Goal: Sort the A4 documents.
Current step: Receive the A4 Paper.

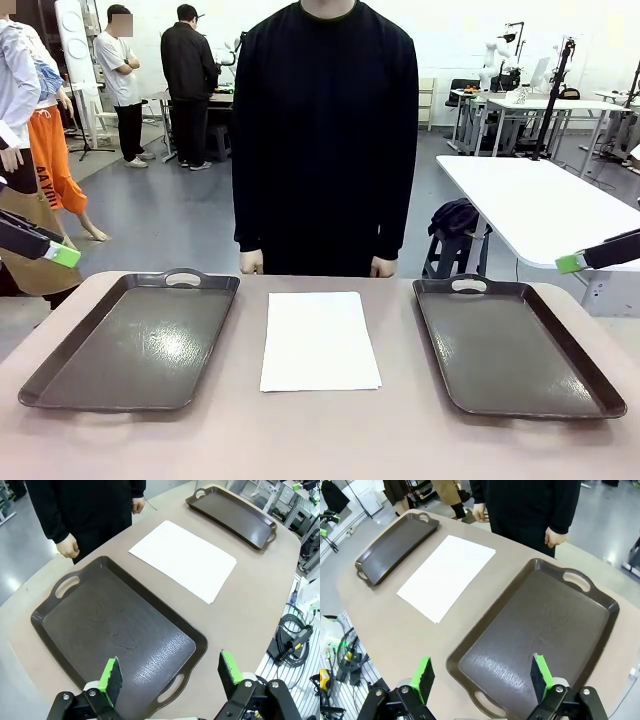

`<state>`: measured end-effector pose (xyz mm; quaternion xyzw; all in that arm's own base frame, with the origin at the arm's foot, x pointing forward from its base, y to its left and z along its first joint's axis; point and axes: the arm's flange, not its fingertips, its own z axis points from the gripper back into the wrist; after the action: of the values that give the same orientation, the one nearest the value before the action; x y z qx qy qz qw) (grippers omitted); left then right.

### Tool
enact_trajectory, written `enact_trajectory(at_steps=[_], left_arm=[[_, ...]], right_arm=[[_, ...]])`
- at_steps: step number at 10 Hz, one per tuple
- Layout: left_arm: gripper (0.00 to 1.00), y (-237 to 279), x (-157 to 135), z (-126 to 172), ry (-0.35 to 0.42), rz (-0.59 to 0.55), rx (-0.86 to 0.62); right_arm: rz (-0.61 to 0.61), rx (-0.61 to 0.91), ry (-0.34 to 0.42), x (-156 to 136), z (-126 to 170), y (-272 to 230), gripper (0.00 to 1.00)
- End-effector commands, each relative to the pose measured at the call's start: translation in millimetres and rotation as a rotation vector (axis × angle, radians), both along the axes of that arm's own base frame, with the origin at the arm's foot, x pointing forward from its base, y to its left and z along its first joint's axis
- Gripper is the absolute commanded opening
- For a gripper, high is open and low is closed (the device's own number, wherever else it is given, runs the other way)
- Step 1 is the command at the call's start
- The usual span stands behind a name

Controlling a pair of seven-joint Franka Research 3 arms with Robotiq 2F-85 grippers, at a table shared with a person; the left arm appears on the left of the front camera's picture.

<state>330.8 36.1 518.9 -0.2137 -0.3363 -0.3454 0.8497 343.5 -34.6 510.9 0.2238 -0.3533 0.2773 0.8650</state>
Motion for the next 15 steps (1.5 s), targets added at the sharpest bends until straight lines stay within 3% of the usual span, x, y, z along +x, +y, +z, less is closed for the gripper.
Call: enact_trajectory(at_steps=[1, 5, 6, 7, 15], left_arm=[[1.0, -1.0, -8.2, -19.8, -0.001, -0.027, -0.001], [1.0, -0.7, -6.5, -21.3, 0.013, -0.019, 0.004], [1.0, -4.0, 1.4, -21.9, 0.056, -0.019, -0.04], [1.0, 1.4, 4.1, -9.3, 0.02, -0.004, 0.015], [1.0, 1.4, 4.1, -9.3, 0.02, -0.004, 0.015]], right_arm=[[0.011, 0.0, -0.011, -17.3, -21.7, 8.6, 1.0], [0.004, -0.008, -0.005, -18.0, -22.6, 12.4, 1.0], [0.004, -0.003, 0.003, 0.5, -0.2, 3.4, 1.0], [0.004, -0.003, 0.003, 0.5, -0.2, 3.4, 1.0], [0.004, -0.003, 0.003, 0.5, -0.2, 3.4, 1.0]])
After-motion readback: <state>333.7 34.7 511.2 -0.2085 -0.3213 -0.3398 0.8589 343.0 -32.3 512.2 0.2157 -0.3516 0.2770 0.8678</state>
